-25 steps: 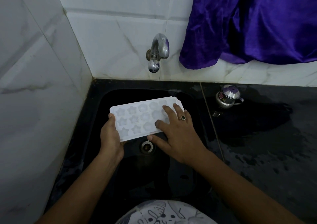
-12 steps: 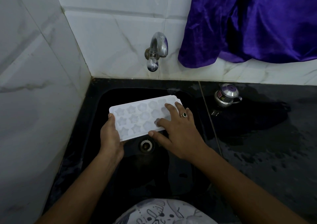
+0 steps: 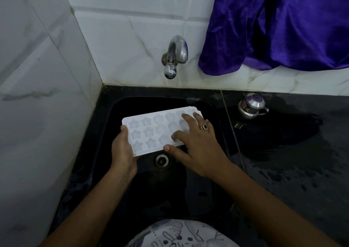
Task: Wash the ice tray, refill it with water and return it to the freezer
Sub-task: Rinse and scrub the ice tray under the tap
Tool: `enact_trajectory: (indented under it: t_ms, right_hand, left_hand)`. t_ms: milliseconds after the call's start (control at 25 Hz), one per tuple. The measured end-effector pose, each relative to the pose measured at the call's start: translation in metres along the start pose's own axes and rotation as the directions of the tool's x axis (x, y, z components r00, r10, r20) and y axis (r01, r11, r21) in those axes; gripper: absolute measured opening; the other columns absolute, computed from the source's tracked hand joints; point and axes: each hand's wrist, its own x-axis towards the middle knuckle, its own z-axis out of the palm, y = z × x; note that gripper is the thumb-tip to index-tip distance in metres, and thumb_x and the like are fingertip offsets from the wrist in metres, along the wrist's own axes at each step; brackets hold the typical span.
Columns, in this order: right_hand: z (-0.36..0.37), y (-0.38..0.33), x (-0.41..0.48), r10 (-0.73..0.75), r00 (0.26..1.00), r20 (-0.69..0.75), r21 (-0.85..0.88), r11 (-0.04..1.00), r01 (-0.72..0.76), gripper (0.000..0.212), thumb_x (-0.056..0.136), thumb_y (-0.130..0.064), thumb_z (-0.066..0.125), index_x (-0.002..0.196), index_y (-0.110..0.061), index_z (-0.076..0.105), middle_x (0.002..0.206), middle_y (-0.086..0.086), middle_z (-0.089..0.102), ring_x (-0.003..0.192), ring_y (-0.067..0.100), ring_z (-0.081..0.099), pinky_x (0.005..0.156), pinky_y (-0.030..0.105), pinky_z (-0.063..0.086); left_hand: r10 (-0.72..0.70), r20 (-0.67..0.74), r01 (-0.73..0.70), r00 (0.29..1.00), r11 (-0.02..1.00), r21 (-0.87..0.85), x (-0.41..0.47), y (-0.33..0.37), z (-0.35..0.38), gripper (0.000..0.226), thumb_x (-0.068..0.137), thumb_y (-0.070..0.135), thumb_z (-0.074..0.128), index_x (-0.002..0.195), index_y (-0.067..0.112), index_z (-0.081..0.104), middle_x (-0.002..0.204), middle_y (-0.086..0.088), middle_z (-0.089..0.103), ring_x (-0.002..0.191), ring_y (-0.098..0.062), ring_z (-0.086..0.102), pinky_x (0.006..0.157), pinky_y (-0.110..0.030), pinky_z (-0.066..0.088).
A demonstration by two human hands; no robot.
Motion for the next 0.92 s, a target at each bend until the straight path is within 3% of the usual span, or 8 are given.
enact_trajectory:
  t_ms: [320,440,920]
  right_hand:
    - [-0.0041,-0.0025,-0.0019,-0.009,1.000,-0.004,0.004,1.000,0.009,0.066,0.091,-0.081,0.030,0.119,-0.036,0.068,0.166,0.007,0.029,0.157,0.032,0.011,0.123,0.061,0.012]
    - [-0.0054,-0.0020,-0.0012,0.009,0.998,0.060,-0.012,1.000,-0.009,0.065,0.091,-0.081,0.030,0.127,-0.040,0.066,0.167,0.006,0.026,0.158,0.032,0.008,0.123,0.062,0.011]
    - [-0.0007,0.0039,-0.0018,-0.012,0.998,0.057,-0.072,0.997,0.016,0.059,0.095,-0.076,0.035,0.132,-0.040,0.062,0.167,0.007,0.025,0.157,0.033,0.010,0.123,0.062,0.013]
  left_hand:
    - [0.004,-0.010,-0.004,1.000,1.000,0.005,0.0027,-0.0005,-0.0036,0.043,0.112,0.050,0.042,0.112,0.022,0.075,0.099,0.002,0.084,0.087,-0.019,0.082,0.059,-0.030,0.063]
    - [-0.003,-0.013,0.004,1.000,1.000,0.009,0.0029,-0.0022,-0.0050,0.043,0.112,0.050,0.042,0.114,0.022,0.075,0.101,0.000,0.084,0.087,-0.019,0.082,0.057,-0.029,0.063]
    - [-0.016,-0.009,0.016,1.000,1.000,0.010,0.0042,-0.0014,-0.0048,0.042,0.112,0.050,0.041,0.110,0.024,0.074,0.096,0.003,0.084,0.084,-0.018,0.081,0.056,-0.028,0.062]
